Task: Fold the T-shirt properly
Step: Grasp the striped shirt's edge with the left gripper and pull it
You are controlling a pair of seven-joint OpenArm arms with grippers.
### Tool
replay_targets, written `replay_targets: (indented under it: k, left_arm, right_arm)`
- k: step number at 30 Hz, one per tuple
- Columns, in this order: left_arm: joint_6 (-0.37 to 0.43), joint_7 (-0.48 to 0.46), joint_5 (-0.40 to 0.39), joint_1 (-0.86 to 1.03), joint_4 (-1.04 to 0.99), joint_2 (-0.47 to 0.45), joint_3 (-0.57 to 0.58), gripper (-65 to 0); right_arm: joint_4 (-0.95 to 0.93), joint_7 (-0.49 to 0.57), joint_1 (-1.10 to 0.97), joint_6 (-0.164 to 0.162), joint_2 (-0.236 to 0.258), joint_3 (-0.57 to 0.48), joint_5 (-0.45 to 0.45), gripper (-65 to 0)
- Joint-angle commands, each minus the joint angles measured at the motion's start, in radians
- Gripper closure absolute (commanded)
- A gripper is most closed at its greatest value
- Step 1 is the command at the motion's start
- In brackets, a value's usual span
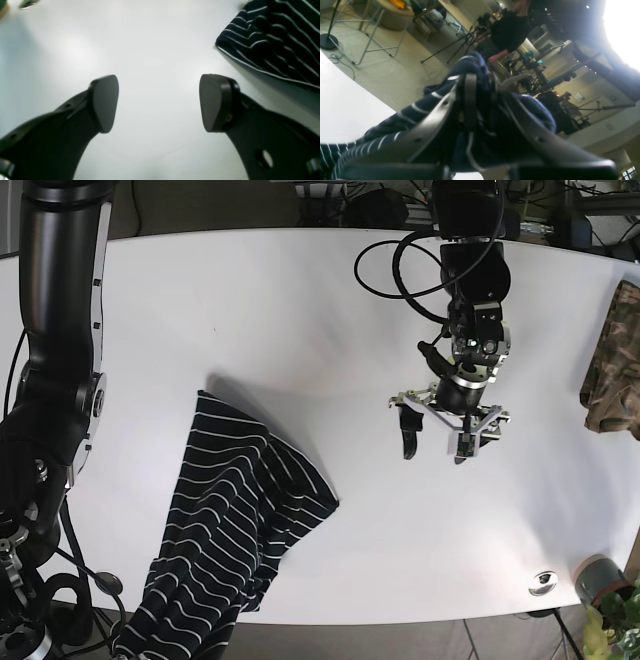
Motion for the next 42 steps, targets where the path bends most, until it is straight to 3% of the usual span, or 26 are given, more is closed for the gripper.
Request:
replay_targets:
  k: [1, 7, 16, 20, 26, 35, 38, 42]
  left_arm:
    - [-0.001, -0.031, -0.009, -0.056, -0.031, 0.001, 0.044, -46.5]
    - [-0.001, -0.031, -0.01, -0.172, -0.174, 0.031, 0.131, -46.5]
    - [-0.038, -0.031, -0.01, -0.323, -0.399, 0.12, 0.143, -46.5]
    - [-0.089, -0.031, -0.01, -0.355, -0.475, 0.127, 0.174, -46.5]
    - [-0.09, -0.038, -0.012, -0.393, -0.565, 0.138, 0.182, -46.5]
    - [-0.08, -0.17, -0.012, -0.525, -0.884, 0.138, 0.186, -46.5]
    - [-0.083, -0.189, -0.042, -0.571, -0.976, 0.138, 0.186, -46.5]
    - [-0.084, -0.21, -0.145, -0.605, -1.05, 0.138, 0.206, -46.5]
  right_arm:
    - [0.01, 0.024, 0.041, -0.01, 0.006, 0.005, -0.006, -2.2]
    - [0.01, 0.023, 0.037, -0.01, 0.006, 0.005, -0.006, -2.2]
    - [-0.016, 0.023, 0.017, -0.01, 0.006, 0.005, -0.008, -2.2]
    - [-0.016, 0.023, 0.015, -0.008, 0.006, 0.005, -0.008, -2.2]
    - [-0.017, 0.023, 0.014, -0.008, 0.006, 0.009, -0.008, -2.2]
    - [-0.016, 0.023, -0.014, -0.008, 0.006, 0.012, -0.009, -2.2]
    - [-0.016, 0.023, -0.015, -0.008, 0.006, 0.012, -0.009, -2.2]
    - [-0.014, 0.023, -0.015, -0.008, 0.006, 0.013, -0.009, -2.2]
